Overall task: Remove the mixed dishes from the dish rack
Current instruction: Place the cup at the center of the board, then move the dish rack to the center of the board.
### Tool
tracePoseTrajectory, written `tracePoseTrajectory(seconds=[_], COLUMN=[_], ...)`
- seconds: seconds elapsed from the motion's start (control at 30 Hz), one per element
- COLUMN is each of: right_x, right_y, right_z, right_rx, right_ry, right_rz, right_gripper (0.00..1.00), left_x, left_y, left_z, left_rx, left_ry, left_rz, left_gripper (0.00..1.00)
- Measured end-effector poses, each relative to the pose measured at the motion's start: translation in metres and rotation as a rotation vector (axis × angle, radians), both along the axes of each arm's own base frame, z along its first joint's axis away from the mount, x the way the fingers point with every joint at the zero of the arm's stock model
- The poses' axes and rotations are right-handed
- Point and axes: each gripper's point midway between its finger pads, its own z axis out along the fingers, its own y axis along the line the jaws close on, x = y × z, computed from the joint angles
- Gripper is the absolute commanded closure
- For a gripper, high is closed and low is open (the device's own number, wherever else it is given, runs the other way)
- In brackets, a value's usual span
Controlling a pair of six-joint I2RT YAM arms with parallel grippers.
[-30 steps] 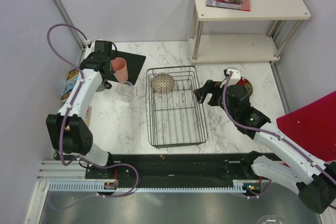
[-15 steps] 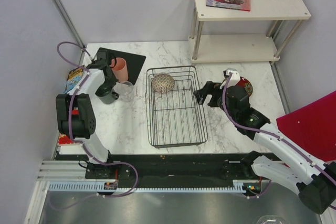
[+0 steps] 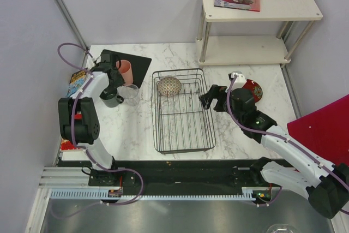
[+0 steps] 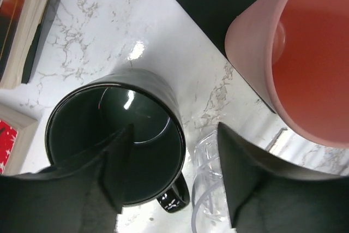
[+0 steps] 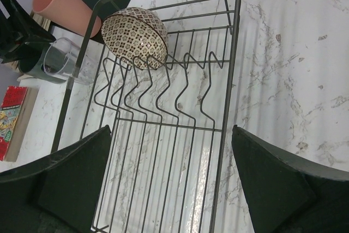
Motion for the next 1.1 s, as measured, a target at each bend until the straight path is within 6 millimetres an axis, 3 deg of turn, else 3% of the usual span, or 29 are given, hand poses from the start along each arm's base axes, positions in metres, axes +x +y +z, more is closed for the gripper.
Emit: tracePoseTrajectory(seconds=[0.07, 0.2, 0.37, 0.43, 0.53, 0.63, 0.73, 0.9, 1.0, 1.1], right_x=[0.0, 0.0, 0.002, 0.003, 0.005, 0.01, 0.02, 0.043, 0.048, 0.047], right_y=[0.0, 0.001, 0.002, 0.004, 0.006, 0.01, 0.015, 0.026, 0.032, 0.035], right_z=[0.0, 0.0, -0.004, -0.009, -0.017, -0.023, -0.03, -0.053, -0.067, -0.069], right_rx=[0.001, 0.001, -0.006, -0.013, -0.023, -0.043, -0.071, -0.123, -0.153, -0.167], right_ry=[-0.001, 0.0, 0.01, 0.022, 0.039, 0.053, 0.064, 0.088, 0.112, 0.106], right_rz=[0.001, 0.003, 0.006, 0.009, 0.013, 0.018, 0.022, 0.011, 0.005, -0.002], right_gripper=[0.02, 0.02, 0.02, 0.02, 0.02, 0.02, 0.03, 0.04, 0.04, 0.04], left_x=[0.0, -0.003, -0.012, -0.018, -0.03, -0.044, -0.058, -0.059, -0.042, -0.024], left_y=[0.001, 0.003, -0.004, -0.028, -0.09, -0.145, -0.175, -0.19, -0.198, -0.213], left_z=[0.007, 0.038, 0.109, 0.142, 0.174, 0.176, 0.162, 0.143, 0.132, 0.112], left_rx=[0.004, 0.004, -0.003, -0.006, -0.044, -0.09, -0.105, -0.049, -0.008, 0.021], left_ry=[-0.017, -0.092, -0.277, -0.371, -0.48, -0.501, -0.473, -0.468, -0.47, -0.459], left_rz=[0.012, 0.039, 0.036, -0.018, -0.18, -0.34, -0.442, -0.541, -0.585, -0.661], left_gripper=[0.02, 0.01, 0.01, 0.01, 0.01, 0.01, 0.01, 0.01, 0.01, 0.01])
